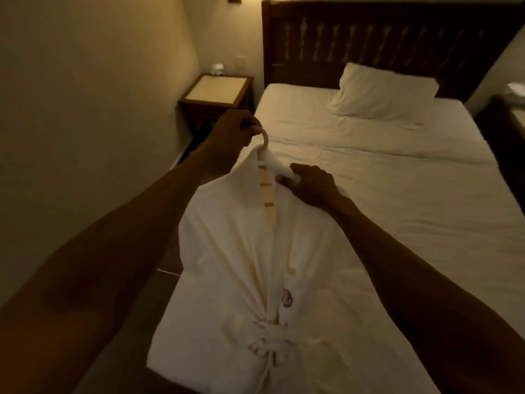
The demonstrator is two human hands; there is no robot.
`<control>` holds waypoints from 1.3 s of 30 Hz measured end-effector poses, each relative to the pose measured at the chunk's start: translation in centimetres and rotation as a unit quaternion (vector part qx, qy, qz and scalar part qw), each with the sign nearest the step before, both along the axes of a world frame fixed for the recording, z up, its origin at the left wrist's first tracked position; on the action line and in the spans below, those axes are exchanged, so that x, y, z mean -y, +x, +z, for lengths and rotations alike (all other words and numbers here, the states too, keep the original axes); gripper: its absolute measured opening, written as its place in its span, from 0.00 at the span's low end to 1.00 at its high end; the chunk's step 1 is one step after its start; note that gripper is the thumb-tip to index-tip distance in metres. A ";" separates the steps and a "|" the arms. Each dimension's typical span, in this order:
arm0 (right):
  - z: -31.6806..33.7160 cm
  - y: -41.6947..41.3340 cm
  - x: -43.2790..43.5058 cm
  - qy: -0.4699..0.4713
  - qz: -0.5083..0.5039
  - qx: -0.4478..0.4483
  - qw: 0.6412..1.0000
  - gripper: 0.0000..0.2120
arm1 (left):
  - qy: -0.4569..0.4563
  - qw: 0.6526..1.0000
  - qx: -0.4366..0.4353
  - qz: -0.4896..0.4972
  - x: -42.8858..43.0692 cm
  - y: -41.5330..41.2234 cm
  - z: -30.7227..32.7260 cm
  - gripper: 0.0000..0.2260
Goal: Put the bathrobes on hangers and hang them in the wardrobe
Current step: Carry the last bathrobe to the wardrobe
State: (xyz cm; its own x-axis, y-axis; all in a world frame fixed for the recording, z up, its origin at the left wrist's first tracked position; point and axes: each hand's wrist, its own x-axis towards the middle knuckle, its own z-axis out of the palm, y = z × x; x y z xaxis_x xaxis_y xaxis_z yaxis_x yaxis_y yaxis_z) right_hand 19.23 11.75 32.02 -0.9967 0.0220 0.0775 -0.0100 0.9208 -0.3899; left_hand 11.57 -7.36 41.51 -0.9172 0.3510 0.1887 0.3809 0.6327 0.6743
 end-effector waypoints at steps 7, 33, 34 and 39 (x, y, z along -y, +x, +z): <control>12.3 2.0 13.1 0.002 0.052 -0.109 0.993 0.28 | 0.034 0.996 -0.058 0.057 15.3 6.5 12.8 0.05; 40.9 10.9 62.1 -0.176 0.322 -0.332 0.869 0.26 | -0.073 0.817 -0.233 0.523 66.1 34.0 32.0 0.18; 40.8 10.8 64.1 -0.186 0.332 -0.324 0.866 0.26 | -0.070 0.808 -0.232 0.537 67.4 34.5 31.9 0.17; 39.9 10.0 73.8 -0.217 0.397 -0.290 0.843 0.27 | -0.080 0.791 -0.195 0.574 75.0 37.3 30.9 0.13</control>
State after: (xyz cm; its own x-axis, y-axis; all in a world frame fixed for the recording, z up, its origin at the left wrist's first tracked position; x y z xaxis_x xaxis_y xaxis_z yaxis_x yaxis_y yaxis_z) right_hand 29.25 -62.05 71.96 -0.5073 -0.4833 0.7136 -0.8615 0.3053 -0.4057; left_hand 48.86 -82.33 72.44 -0.5313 -0.6232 0.5739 -0.3474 0.7781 0.5234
